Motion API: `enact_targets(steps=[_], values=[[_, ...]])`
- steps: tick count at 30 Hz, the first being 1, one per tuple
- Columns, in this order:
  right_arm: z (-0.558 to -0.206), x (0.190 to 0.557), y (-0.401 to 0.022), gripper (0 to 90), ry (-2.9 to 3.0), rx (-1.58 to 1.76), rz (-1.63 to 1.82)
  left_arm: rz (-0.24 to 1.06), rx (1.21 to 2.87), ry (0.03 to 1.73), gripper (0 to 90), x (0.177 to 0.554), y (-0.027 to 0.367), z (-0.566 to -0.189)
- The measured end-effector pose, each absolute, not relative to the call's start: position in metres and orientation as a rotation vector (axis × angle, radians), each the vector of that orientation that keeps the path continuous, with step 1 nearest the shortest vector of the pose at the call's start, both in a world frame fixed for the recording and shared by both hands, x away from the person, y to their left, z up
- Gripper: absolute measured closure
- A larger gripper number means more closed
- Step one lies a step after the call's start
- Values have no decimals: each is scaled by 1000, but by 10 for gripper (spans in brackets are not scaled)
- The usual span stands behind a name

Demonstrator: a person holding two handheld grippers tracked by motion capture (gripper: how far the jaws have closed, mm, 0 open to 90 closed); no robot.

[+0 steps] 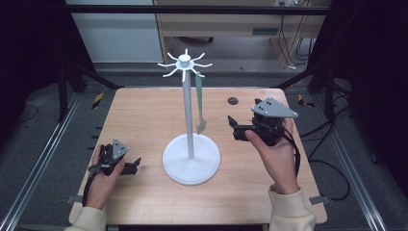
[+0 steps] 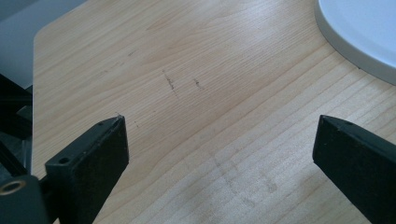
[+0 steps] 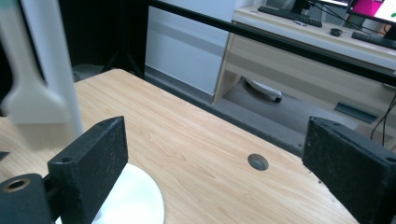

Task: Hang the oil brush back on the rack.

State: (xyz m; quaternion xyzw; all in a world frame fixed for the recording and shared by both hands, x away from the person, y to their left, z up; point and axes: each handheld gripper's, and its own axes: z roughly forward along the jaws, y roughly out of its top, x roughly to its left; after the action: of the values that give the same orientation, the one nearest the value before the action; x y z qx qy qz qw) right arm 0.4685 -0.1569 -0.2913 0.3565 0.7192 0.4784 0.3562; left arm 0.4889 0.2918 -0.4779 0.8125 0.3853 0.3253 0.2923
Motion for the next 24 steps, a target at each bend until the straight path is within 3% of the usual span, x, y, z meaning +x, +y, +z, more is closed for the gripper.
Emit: enact_targets(steps=[24], values=[[-346, 501, -185, 124, 1903, 1115, 1120, 873, 2145, 1036, 29, 489, 293, -477]])
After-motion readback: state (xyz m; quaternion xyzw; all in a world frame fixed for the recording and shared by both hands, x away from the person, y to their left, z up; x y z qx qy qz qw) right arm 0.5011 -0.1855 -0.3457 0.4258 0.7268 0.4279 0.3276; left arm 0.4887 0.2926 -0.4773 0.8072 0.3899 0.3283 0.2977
